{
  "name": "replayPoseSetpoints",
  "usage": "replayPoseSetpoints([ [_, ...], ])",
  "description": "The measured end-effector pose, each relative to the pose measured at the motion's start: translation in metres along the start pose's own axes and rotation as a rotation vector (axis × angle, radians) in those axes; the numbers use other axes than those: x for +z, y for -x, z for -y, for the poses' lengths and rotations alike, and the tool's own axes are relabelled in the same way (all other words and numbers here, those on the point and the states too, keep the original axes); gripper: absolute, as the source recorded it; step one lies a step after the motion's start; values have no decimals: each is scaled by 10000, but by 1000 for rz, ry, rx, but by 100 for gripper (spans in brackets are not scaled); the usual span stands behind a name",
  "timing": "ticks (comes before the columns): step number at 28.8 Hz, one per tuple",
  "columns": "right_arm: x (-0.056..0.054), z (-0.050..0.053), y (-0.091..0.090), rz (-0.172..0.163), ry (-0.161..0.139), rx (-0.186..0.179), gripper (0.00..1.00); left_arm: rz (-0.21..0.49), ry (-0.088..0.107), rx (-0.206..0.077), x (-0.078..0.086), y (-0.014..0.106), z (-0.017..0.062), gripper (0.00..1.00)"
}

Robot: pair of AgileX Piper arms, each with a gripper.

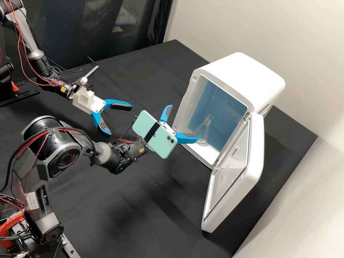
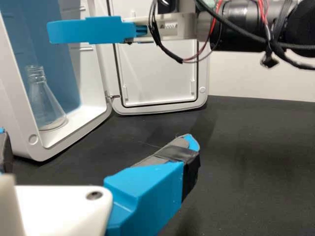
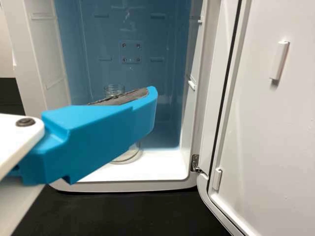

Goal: Take the flask out of the incubator

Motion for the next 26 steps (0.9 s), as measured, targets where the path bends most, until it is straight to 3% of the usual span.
replayPoseSetpoints([
  [9, 289, 104, -194, 75, 4, -20, 100, -2, 0, 0, -6, 0, -1, 100],
  [18, 428, 177, -423, 116, -2, -26, 100, -2, 0, 0, -6, 0, -1, 100],
  [26, 478, 193, -602, 144, 20, -28, 100, -2, 0, 0, -6, 0, -1, 100],
])
